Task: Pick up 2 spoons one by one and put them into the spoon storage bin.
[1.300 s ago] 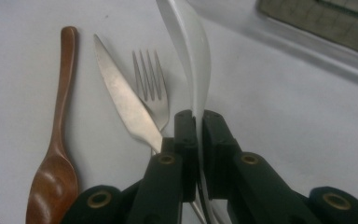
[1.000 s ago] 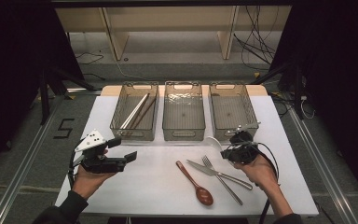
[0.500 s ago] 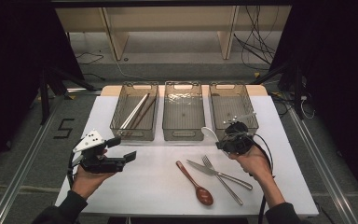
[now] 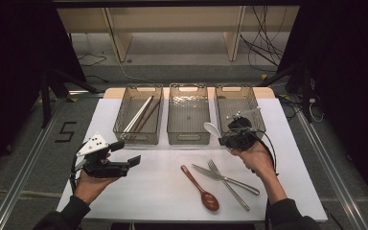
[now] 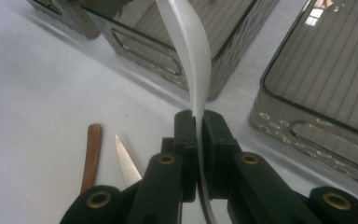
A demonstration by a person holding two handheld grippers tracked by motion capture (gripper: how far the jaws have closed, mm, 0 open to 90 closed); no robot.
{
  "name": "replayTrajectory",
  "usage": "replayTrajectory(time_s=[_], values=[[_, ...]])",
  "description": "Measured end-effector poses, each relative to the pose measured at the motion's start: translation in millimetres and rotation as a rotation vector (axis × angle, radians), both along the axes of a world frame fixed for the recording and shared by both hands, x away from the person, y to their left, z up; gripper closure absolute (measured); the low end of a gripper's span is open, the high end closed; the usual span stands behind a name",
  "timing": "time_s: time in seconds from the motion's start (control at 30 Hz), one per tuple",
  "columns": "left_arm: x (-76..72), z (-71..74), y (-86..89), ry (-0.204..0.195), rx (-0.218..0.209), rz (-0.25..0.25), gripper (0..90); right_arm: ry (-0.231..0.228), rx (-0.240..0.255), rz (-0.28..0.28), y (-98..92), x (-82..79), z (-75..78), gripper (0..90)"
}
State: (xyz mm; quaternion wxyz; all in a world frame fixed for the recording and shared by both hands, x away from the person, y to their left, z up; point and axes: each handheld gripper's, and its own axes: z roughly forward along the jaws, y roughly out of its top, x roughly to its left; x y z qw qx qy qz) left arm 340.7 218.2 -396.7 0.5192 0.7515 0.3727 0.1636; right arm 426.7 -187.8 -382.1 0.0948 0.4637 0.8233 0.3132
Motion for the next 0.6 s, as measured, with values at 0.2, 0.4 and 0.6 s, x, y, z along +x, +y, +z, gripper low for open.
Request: replayTrajectory(time_s=[0.2, 0.4, 0.6], values=[[-0.1, 0.2, -0.2, -0.003, 0.002, -0.004, 15.1, -0.012, 0.015, -0.003, 6.3, 9.0, 4.2, 86.1], [-0.4, 0.5, -0.2, -0.005, -0.005, 0.003, 15.1, -0.027, 0.021, -0.012, 13.0, 19.6, 11.7, 86.1], [-0.2, 0.4, 0.0, -0.007, -0.006, 0.001, 15.1, -0.035, 0.017, -0.021, 21.5, 35.5, 19.8, 86.0]])
